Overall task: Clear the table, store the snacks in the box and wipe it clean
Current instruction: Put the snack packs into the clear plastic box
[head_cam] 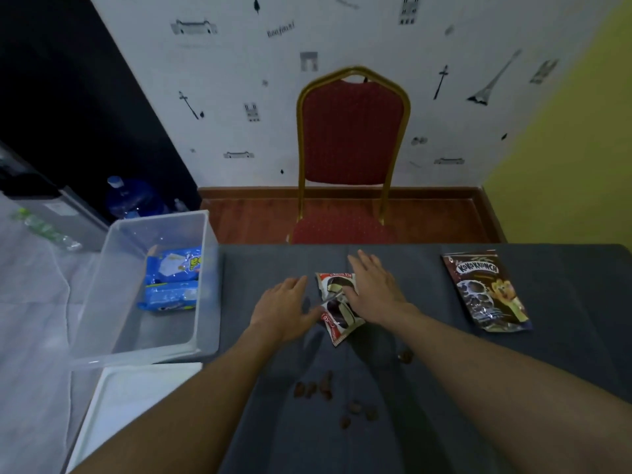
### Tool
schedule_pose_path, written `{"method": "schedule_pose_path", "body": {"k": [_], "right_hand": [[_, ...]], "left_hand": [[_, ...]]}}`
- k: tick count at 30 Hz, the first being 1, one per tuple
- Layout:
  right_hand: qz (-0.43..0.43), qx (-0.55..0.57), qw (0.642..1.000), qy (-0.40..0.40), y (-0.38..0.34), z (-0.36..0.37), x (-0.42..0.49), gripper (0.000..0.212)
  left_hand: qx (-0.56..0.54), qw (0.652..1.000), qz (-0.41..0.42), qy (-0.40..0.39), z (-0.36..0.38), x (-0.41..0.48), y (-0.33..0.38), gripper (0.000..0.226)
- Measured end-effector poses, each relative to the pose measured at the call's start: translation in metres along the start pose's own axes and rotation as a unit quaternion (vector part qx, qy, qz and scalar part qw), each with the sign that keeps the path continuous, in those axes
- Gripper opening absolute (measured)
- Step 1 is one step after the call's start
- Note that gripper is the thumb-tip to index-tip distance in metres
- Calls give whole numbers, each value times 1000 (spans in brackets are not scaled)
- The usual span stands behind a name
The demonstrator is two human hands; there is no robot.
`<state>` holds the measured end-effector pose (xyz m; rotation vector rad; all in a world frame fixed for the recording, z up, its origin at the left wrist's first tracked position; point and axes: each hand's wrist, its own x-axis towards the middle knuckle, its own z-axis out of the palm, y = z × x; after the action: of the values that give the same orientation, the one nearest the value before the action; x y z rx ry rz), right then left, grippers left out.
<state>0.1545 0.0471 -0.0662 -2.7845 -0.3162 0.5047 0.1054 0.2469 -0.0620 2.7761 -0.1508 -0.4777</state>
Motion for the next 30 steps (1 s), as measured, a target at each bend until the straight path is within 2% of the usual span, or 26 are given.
{"method": "schedule_pose_path", "body": {"k": [5, 9, 12, 19, 21, 25, 30], "right_hand": [[-63, -23, 996, -52, 14, 22, 19, 77], [-99, -28, 991, -81, 23, 29, 33, 75], [-118, -13, 990, -71, 30, 32, 36, 71], [-78, 18, 996, -44, 26, 32, 32, 65], [-58, 43, 997, -35, 24, 31, 28, 61], [-30, 81, 996, -19, 21, 23, 22, 59], [-35, 81, 996, 8, 8, 5, 14, 67]], "left_hand": [[-122, 990, -60, -29, 49, 5, 17, 64], [-128, 989, -72, 12, 68, 13, 22, 47], [-169, 983, -72, 6, 69, 23, 23, 37], [-179, 981, -73, -13, 61, 27, 22, 16], [-184, 979, -83, -9, 55, 24, 20, 20], [-194, 975, -100, 28, 34, 14, 11, 23], [-217, 967, -93, 96, 3, -4, 2, 20]]}}
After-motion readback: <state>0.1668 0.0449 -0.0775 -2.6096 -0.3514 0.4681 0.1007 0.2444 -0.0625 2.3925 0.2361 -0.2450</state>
